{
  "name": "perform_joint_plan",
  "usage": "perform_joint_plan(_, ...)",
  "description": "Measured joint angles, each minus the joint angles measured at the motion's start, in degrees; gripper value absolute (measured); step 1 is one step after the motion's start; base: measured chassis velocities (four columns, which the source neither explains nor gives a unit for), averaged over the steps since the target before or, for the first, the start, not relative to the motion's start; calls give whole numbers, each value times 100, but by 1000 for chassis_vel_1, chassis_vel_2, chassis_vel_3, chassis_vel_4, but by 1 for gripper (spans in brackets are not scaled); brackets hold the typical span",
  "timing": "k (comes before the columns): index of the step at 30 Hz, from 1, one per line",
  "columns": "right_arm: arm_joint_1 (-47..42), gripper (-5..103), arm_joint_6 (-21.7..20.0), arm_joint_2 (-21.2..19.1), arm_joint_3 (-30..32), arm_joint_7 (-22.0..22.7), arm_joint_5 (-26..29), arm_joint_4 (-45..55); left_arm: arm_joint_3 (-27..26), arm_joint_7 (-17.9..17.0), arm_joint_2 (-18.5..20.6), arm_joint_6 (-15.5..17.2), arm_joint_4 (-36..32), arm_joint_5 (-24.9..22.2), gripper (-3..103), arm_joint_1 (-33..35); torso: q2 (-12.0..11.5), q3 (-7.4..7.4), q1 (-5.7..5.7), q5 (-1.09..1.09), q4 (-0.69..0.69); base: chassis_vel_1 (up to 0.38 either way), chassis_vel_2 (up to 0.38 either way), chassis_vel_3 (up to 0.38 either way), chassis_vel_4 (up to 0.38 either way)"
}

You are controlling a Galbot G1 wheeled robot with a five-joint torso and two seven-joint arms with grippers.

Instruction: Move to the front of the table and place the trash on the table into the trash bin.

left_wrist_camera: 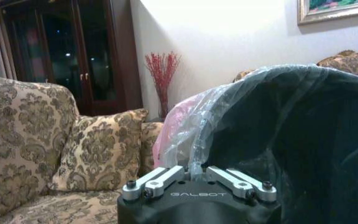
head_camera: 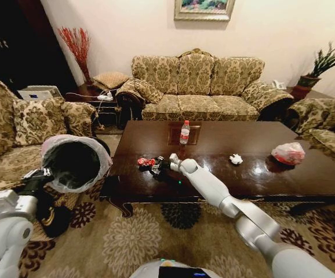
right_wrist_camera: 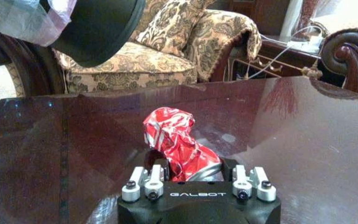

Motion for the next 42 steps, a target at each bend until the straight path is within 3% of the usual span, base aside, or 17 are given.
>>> perform_joint_plan(10, -61, 44, 74, -197, 32, -13, 209, 217, 0, 0, 0, 0, 0, 0, 0, 0, 0, 0, 0, 0, 0, 0, 0, 0, 0)
perform_joint_plan(14, -129, 44, 45, -317, 418, 76, 429, 547, 0, 1, 0, 0, 0, 0, 0, 0, 0, 0, 0, 1, 1, 0, 0, 0, 0)
perform_joint_plan(18, -168, 44, -58, -633, 714, 234, 747, 1239, 0, 0, 0, 0, 0, 0, 0, 0, 0, 0, 0, -1, 0, 0, 0, 0, 0)
perform_joint_plan(23, -459, 44, -440, -1290, 1098, 696, 1621, 3224, 0, 1, 0, 0, 0, 0, 0, 0, 0, -1, 0, 1, -2, 0, 0, 0, 0)
perform_joint_plan(29, -518, 44, -586, -1477, 962, 1138, 2448, 4631, 0, 0, 0, 0, 0, 0, 0, 0, 0, -1, 0, -1, -1, 0, 0, 0, 0)
perform_joint_plan(36, 59, 44, -582, -1052, -16, 1500, 2846, 5129, 0, 0, 0, 0, 0, 0, 0, 0, 0, -1, 0, -1, 1, 0, 0, 0, 0)
perform_joint_plan(39, 533, 44, -507, -506, -705, 1581, 2841, 4785, 0, 0, 0, 0, 0, 0, 0, 0, 0, 0, 0, -1, 0, 0, 0, 0, 0)
perform_joint_plan(42, 730, 44, -452, -135, -984, 1602, 2813, 4498, 0, 0, 0, 0, 0, 0, 0, 0, 0, 0, 0, -2, 1, 0, 0, 0, 0)
